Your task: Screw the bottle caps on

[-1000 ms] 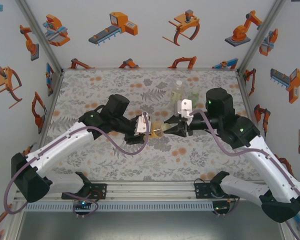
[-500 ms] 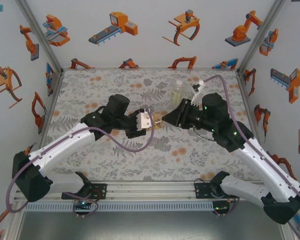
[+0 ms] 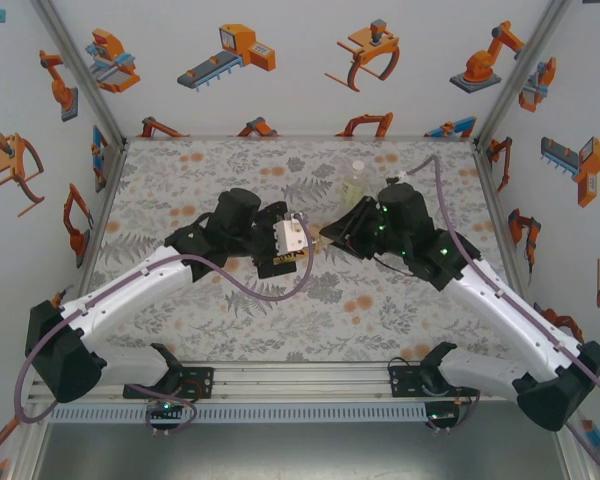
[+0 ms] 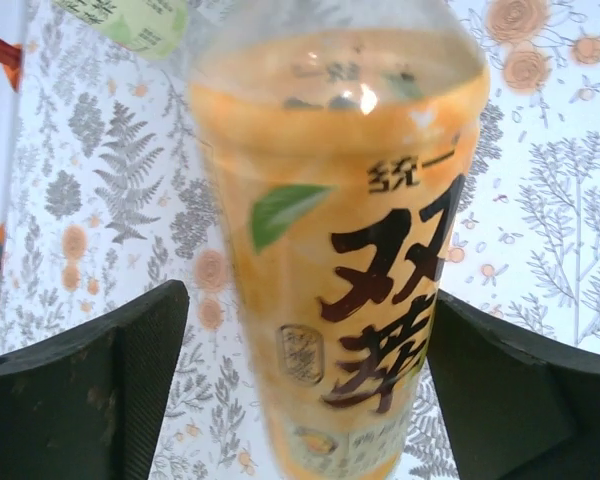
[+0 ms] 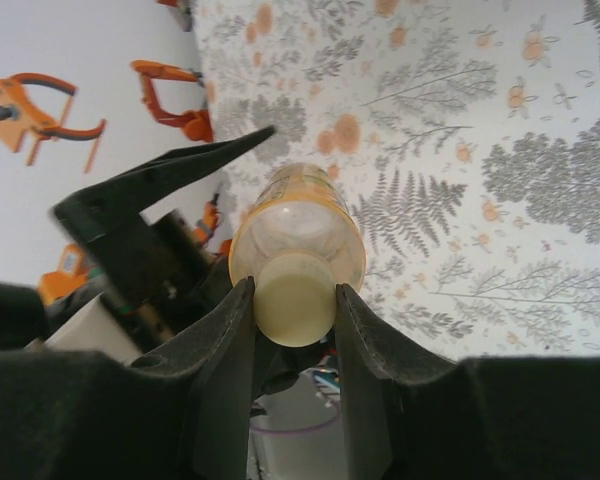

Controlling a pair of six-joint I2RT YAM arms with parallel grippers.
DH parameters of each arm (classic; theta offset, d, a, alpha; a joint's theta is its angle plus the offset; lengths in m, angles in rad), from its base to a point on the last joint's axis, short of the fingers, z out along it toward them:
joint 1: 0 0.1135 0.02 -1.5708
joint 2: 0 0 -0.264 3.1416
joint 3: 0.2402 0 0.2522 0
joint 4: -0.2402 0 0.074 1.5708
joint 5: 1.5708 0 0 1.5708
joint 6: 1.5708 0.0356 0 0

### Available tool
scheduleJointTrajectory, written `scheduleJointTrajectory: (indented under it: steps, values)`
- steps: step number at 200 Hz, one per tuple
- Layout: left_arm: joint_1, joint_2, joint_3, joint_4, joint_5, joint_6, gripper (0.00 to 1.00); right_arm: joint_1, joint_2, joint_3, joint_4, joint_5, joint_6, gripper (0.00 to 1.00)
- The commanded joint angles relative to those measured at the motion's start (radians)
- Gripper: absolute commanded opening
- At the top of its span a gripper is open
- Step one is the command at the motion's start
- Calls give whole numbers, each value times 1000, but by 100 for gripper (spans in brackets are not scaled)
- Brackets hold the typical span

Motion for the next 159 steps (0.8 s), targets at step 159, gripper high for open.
scheduleJointTrajectory:
  steps: [159]
  values:
    - [419, -219, -27, -98, 18, -591, 87, -120, 926, 1125, -541, 238, -883, 0]
